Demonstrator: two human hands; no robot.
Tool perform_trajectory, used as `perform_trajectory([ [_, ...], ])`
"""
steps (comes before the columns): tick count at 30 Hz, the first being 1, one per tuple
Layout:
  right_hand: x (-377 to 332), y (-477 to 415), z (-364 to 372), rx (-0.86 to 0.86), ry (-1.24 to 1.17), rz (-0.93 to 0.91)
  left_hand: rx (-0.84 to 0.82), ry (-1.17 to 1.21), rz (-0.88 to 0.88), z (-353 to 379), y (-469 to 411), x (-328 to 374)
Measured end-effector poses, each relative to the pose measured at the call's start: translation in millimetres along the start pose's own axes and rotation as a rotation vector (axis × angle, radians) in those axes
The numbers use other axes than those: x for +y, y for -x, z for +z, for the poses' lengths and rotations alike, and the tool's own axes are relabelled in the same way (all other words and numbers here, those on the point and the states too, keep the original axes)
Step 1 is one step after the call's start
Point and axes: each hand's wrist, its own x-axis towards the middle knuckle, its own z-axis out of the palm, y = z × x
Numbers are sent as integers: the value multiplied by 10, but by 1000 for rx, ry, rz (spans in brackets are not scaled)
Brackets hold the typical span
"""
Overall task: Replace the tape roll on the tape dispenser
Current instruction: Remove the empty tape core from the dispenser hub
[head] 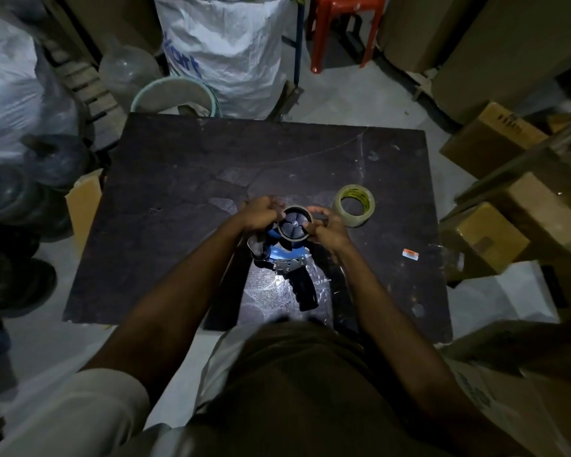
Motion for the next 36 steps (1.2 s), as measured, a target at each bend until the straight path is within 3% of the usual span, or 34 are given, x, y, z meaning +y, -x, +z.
perform_trajectory([
  [9,18,53,2,-40,1,56,-36,-154,13,-128,38,-116],
  [17,169,61,38,-14,104,87,-74,-32,-21,-5,174,-344],
  [25,154,21,141,115,317,20,-24,12,-15,13,293,-369],
  [36,157,94,264,227,403,-8,52,52,-12,40,401,-351],
])
